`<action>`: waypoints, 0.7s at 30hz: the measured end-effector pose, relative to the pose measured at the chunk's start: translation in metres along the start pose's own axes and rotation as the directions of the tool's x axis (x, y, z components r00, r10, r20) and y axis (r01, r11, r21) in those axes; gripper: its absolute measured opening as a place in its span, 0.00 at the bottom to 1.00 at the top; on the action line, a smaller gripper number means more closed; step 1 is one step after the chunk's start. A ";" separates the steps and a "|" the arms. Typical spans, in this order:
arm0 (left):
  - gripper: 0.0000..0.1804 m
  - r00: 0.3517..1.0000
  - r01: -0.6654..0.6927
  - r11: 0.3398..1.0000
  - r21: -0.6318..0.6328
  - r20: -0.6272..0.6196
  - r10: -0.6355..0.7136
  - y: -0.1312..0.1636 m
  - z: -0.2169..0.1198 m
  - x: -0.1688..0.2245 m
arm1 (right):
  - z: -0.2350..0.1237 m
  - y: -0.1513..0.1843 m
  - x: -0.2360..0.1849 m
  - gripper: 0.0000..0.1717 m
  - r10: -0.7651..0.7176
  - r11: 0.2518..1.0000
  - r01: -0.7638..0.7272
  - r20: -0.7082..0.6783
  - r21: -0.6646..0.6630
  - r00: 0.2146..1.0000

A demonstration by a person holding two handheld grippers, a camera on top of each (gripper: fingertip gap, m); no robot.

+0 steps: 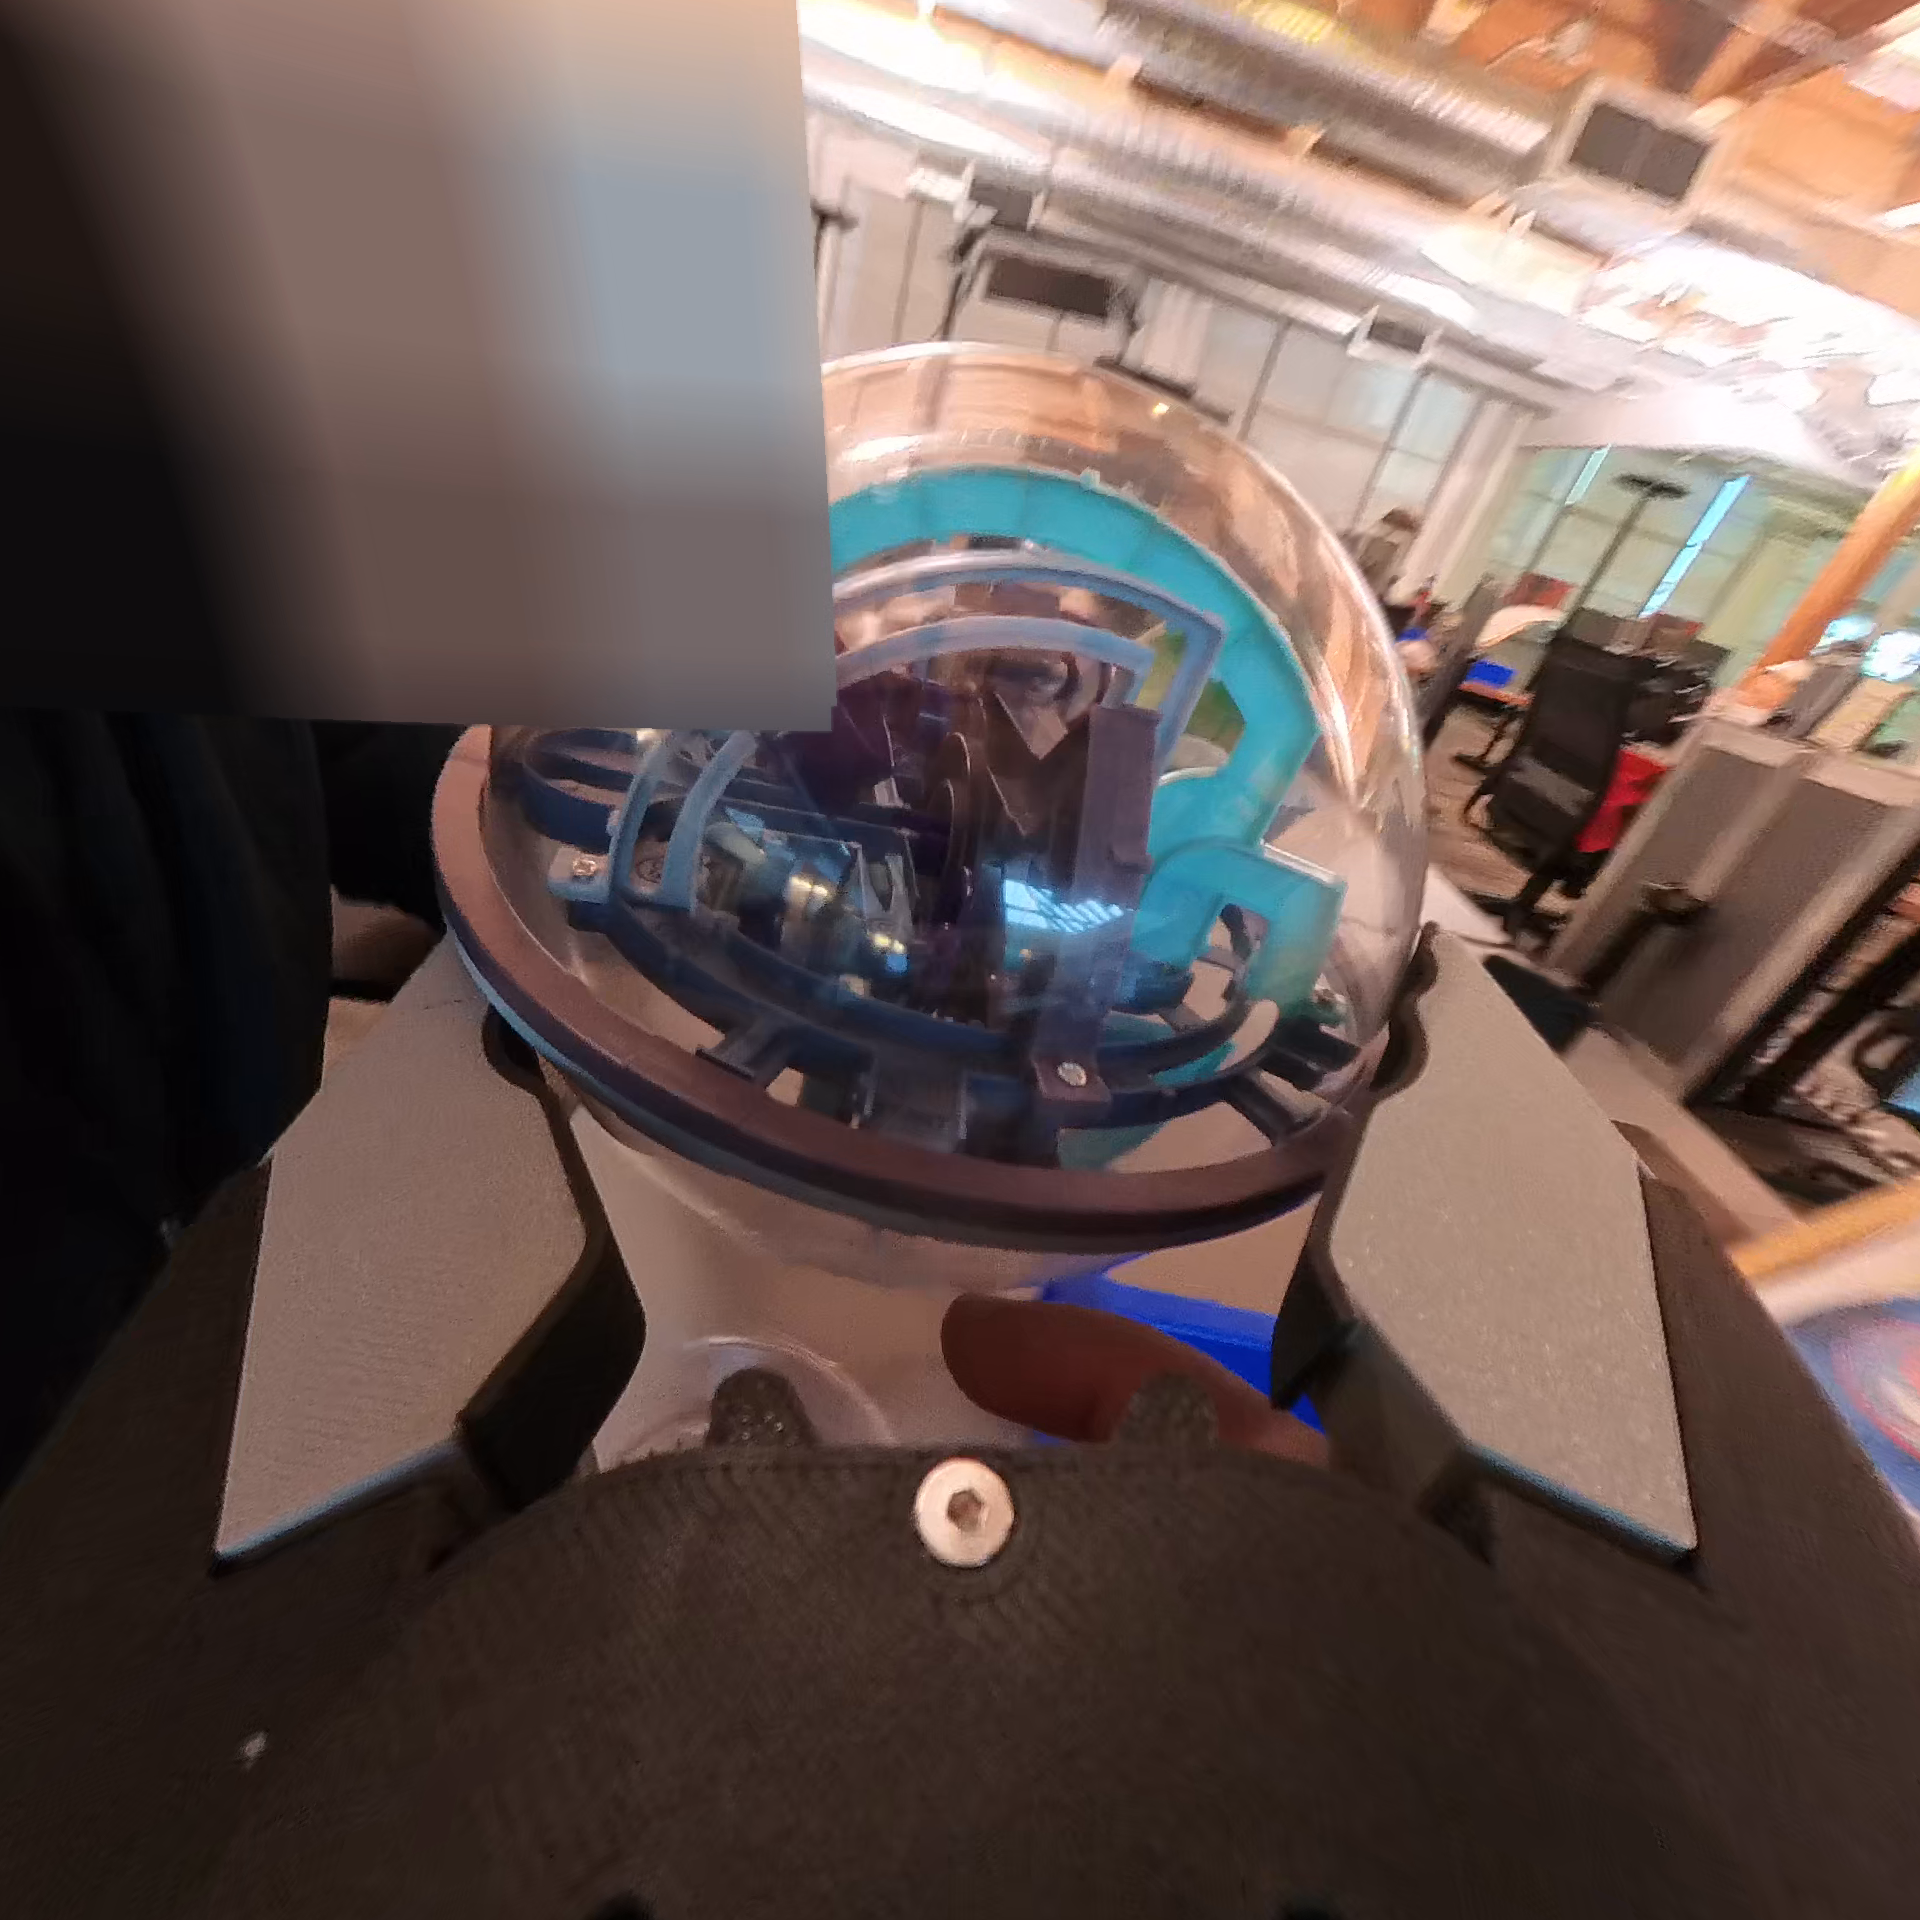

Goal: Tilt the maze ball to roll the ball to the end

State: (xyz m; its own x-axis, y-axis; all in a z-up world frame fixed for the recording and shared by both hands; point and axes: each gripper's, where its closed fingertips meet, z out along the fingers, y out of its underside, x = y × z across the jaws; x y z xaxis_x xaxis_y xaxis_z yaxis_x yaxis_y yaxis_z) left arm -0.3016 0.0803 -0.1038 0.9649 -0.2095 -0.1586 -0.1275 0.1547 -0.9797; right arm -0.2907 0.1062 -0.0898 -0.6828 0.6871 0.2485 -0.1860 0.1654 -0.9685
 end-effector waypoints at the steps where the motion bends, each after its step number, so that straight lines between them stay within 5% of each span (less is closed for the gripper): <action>1: 0.75 1.000 -0.002 1.000 -0.004 0.012 0.003 0.000 -0.008 0.003 | 0.004 0.001 -0.007 0.91 -0.002 1.000 0.002 0.012 -0.012 1.000; 8: 0.74 0.998 0.003 0.999 -0.046 0.068 0.000 0.007 -0.042 0.030 | 0.020 0.012 -0.051 0.92 0.014 0.998 -0.010 0.064 -0.055 0.998; 21: 0.74 0.999 0.049 0.989 -0.139 0.010 -0.048 0.056 -0.015 0.079 | -0.033 0.061 -0.079 0.91 0.048 0.987 -0.047 0.001 -0.151 0.999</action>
State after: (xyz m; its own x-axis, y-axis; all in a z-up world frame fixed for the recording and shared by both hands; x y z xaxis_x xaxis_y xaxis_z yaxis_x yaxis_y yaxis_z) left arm -0.2362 0.0579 -0.1726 0.9721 -0.2073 -0.1098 -0.1104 0.0087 -0.9938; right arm -0.2246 0.0849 -0.1692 -0.6915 0.6935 0.2020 -0.0451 0.2376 -0.9703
